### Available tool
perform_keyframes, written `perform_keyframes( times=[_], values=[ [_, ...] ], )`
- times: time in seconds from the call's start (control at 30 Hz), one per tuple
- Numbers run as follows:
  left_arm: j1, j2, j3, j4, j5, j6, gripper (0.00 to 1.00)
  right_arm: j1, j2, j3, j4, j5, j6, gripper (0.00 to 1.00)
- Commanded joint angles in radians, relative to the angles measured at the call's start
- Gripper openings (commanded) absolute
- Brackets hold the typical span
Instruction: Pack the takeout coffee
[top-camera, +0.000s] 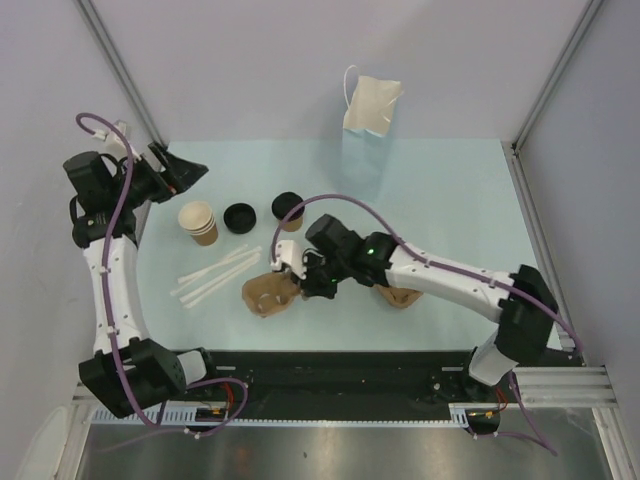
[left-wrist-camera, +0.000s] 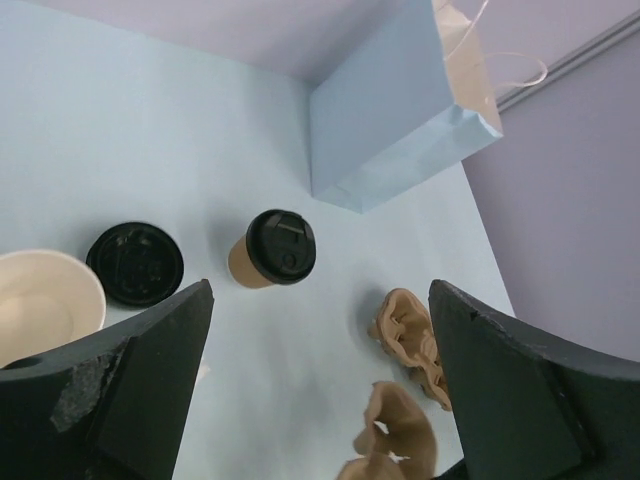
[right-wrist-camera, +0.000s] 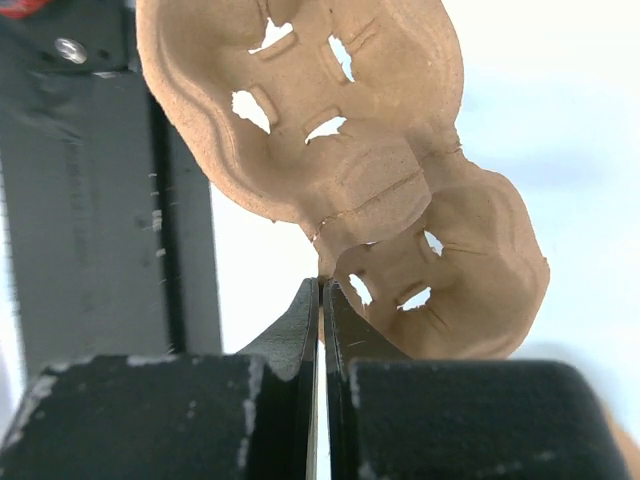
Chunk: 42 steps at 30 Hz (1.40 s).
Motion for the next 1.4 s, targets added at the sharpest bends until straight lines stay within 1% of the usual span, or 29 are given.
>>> perform_keyframes(
  times=[0.0,0.1,0.3,0.53,0.7,0.77,0.8,0.83,0.87,0.9,0.93,0.97,1.0,1.03,1.07,1.1,1.17,1.2,1.23,1.27,1.3,1.33,1.37],
  values=[
    [0.040,-0.002,-0.035,-0.047,0.092,0.042,0.95,0.064,0.116,0.078,0.143,0.111,-0.110,0.00],
    [0.052,-0.016,-0.085,-0.030,0.105,0.038,0.95,0.072,0.208,0.133,0.171,0.120,-0.135,0.00],
    [0.076,-0.019,-0.136,0.003,0.133,0.023,0.95,0.072,0.319,0.196,0.203,0.115,-0.188,0.00],
    [0.086,-0.011,-0.164,0.048,0.150,-0.011,0.95,0.075,0.423,0.264,0.217,0.111,-0.208,0.00],
    [0.090,-0.013,-0.181,0.060,0.154,-0.014,0.94,0.078,0.457,0.276,0.226,0.117,-0.228,0.01],
    [0.092,-0.015,-0.187,0.060,0.154,-0.016,0.94,0.080,0.474,0.293,0.205,0.129,-0.234,0.09],
    [0.092,-0.019,-0.190,0.062,0.155,-0.017,0.94,0.080,0.477,0.301,0.196,0.128,-0.231,0.16],
    [0.092,-0.022,-0.196,0.065,0.153,-0.022,0.94,0.080,0.477,0.304,0.193,0.132,-0.228,0.20],
    [0.092,-0.030,-0.205,0.066,0.153,-0.025,0.94,0.080,0.470,0.304,0.188,0.134,-0.219,0.31],
    [0.092,-0.031,-0.210,0.068,0.153,-0.030,0.94,0.080,0.462,0.307,0.184,0.138,-0.211,0.37],
    [0.092,-0.036,-0.213,0.069,0.161,-0.042,0.94,0.080,0.454,0.308,0.176,0.141,-0.202,0.44],
    [0.093,-0.042,-0.222,0.071,0.164,-0.051,0.94,0.080,0.440,0.311,0.161,0.143,-0.195,0.61],
    [0.093,-0.047,-0.228,0.077,0.168,-0.072,0.94,0.080,0.410,0.314,0.153,0.149,-0.170,0.66],
    [0.093,-0.051,-0.233,0.083,0.170,-0.082,0.94,0.075,0.385,0.321,0.144,0.149,-0.155,0.69],
    [0.092,-0.056,-0.237,0.088,0.170,-0.086,0.94,0.071,0.365,0.330,0.098,0.147,-0.141,0.71],
    [0.092,-0.065,-0.237,0.089,0.168,-0.091,0.94,0.069,0.318,0.351,0.073,0.152,-0.103,0.73],
    [0.092,-0.080,-0.233,0.089,0.159,-0.089,0.94,0.036,0.267,0.360,-0.005,0.152,-0.054,0.76],
    [0.090,-0.097,-0.231,0.085,0.155,-0.083,0.94,0.016,0.206,0.354,-0.026,0.155,-0.034,0.77],
    [0.090,-0.106,-0.231,0.082,0.148,-0.077,0.94,-0.006,0.178,0.324,-0.060,0.158,0.002,0.77],
    [0.089,-0.111,-0.231,0.074,0.136,-0.073,0.94,-0.068,0.140,0.287,-0.066,0.160,0.011,0.77],
    [0.090,-0.123,-0.231,0.066,0.129,-0.071,0.94,-0.102,0.076,0.247,-0.068,0.158,0.023,0.78],
    [0.086,-0.130,-0.233,0.060,0.121,-0.071,0.93,-0.136,0.037,0.159,-0.073,0.157,0.042,0.78],
    [0.077,-0.137,-0.245,0.057,0.112,-0.071,0.93,-0.218,0.008,0.122,-0.077,0.152,0.060,0.77]
  ],
)
